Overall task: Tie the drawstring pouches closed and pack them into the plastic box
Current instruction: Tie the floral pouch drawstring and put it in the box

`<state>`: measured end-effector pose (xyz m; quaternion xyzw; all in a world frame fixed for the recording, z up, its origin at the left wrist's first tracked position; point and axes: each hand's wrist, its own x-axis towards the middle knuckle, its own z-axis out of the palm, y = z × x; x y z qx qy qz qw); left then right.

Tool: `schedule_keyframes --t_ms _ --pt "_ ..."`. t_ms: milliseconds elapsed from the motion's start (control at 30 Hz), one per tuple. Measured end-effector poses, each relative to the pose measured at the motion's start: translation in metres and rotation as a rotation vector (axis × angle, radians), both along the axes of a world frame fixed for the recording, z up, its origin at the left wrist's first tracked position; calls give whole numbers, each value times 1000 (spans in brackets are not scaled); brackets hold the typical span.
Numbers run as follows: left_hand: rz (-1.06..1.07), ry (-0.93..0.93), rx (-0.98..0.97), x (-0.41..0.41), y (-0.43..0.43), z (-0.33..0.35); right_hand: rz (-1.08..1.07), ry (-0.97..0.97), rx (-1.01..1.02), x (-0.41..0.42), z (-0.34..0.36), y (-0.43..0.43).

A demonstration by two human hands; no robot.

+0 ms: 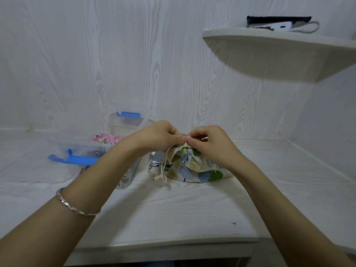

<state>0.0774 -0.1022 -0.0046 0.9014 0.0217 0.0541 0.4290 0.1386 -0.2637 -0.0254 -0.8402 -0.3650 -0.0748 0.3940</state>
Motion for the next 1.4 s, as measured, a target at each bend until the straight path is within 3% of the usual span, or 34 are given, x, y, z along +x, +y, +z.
schedule_keyframes --t_ms 200,400,533,600,800,967,1167,1267,1400 --pt "13 -219 127 4 2 -8 104 526 276 7 -1 -4" --pt "58 -277 20 5 1 -15 215 859 595 4 -2 2" --pt "66 -289 2 3 0 -15 296 990 684 7 -2 3" --pt "67 -256 18 3 1 -15 282 908 677 6 -6 6" --pt "85 -167 -81 7 0 -21 18 168 415 -5 -12 13" --pt "88 -115 -163 6 -2 -16 -90 -126 284 -3 -13 10" --pt "60 -95 -186 4 -2 -17 -90 -92 221 -5 -12 4" --pt "-13 -122 -225 1 -2 -15 -48 160 234 3 -6 -3" --pt "2 -289 172 -5 3 -2 144 521 327 20 1 -28"
